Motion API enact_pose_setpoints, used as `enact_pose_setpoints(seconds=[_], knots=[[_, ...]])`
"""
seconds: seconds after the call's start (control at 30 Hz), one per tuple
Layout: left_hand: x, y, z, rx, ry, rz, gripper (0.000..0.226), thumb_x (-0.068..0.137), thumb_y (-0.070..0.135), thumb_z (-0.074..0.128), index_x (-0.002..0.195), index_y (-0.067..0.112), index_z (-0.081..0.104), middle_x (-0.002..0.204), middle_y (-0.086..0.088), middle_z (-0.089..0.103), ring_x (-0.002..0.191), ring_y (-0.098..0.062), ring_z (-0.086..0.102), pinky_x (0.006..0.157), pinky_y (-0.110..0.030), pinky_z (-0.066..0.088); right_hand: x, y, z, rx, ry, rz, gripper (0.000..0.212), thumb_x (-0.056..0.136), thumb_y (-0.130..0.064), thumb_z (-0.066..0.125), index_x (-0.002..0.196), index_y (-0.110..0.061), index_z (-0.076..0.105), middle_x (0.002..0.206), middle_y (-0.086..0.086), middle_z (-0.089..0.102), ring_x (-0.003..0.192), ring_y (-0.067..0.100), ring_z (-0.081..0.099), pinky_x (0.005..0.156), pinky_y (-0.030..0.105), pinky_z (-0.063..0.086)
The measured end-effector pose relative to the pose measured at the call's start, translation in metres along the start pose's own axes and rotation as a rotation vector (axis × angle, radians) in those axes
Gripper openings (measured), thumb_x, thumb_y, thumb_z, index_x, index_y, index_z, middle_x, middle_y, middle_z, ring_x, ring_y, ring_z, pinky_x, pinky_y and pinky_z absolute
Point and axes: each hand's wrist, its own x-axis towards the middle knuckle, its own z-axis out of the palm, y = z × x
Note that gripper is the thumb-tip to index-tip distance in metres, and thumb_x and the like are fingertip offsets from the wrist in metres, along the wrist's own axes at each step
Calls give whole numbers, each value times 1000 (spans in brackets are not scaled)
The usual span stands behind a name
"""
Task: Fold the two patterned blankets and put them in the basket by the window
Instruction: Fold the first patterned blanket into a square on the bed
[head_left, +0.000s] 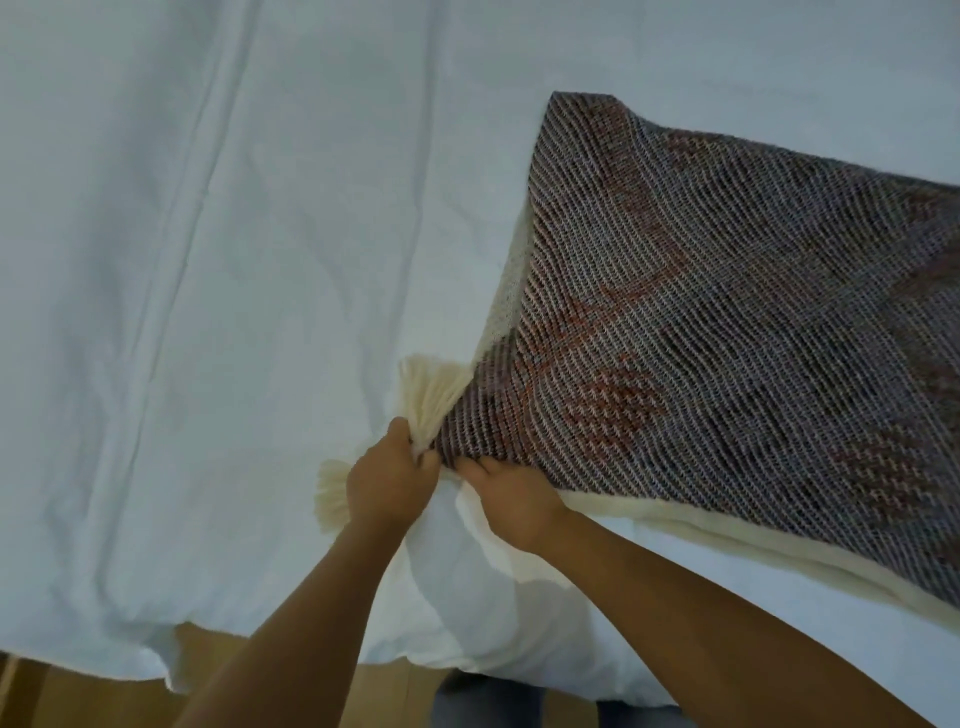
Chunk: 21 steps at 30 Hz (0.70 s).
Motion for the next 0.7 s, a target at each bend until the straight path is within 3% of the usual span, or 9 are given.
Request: enact_pose_setpoints(seconds=[0.17,0.3,0.33,0.4,0.47,0.5,0.57,0.63,0.7], knots=[[-28,-31,4,174,-32,-2,17,83,25,55,89,11,47,86,-5,58,81,-24,55,59,-31,39,0,-8,7,-99,-68,-33,52,88,-3,45,137,-12,33,129,15,47,109,33,52,81,42,49],[-25,-22,2,-34,18,-180,51,73,23,64,119,9,44,106,-11,60,95,-30,58,73,-40,51,1,-9,6,-23,-52,5,55,87,-7,46,139,-15,31,130,13,46,112,31,50,85,41,47],[-23,-19,1,-13,53,-141,64,70,19,65,128,9,40,115,-14,56,102,-33,56,80,-43,49,0,-8,5,21,-34,8,55,87,-10,47,139,-16,31,128,11,47,112,30,51,84,40,46],[-22,-14,2,171,119,152,80,63,6,65,137,9,36,132,-20,46,117,-39,47,91,-50,42,-5,-5,1,95,0,17,52,87,-18,48,137,-17,33,127,8,48,112,26,50,86,37,45],[-20,-6,3,396,17,478,86,64,2,60,143,17,31,145,-16,35,133,-38,33,103,-54,29,-10,-1,-5,127,61,31,45,85,-19,48,129,-14,42,121,8,51,109,25,50,87,37,45],[-20,-2,5,519,-92,557,82,69,7,57,145,20,26,150,-11,29,138,-33,24,108,-54,19,-14,2,-8,118,109,30,38,83,-17,48,120,-11,48,115,9,53,105,26,50,87,38,46],[-18,0,9,691,-237,507,67,79,17,48,142,19,26,146,-6,33,136,-29,26,111,-52,11,-24,14,-13,64,173,53,28,78,-12,50,105,-6,53,105,12,54,98,28,49,85,39,45],[-19,-1,6,817,-249,335,48,86,21,40,133,16,34,129,-5,47,119,-29,44,108,-51,20,-41,34,-16,26,201,133,30,74,-10,53,104,-5,54,104,13,53,96,29,49,83,37,40],[-21,-2,4,930,-230,172,40,90,26,36,129,18,37,122,-2,51,110,-26,51,107,-55,21,-67,59,-20,-2,232,250,29,71,-11,57,100,-7,55,100,12,52,91,28,49,81,37,41]])
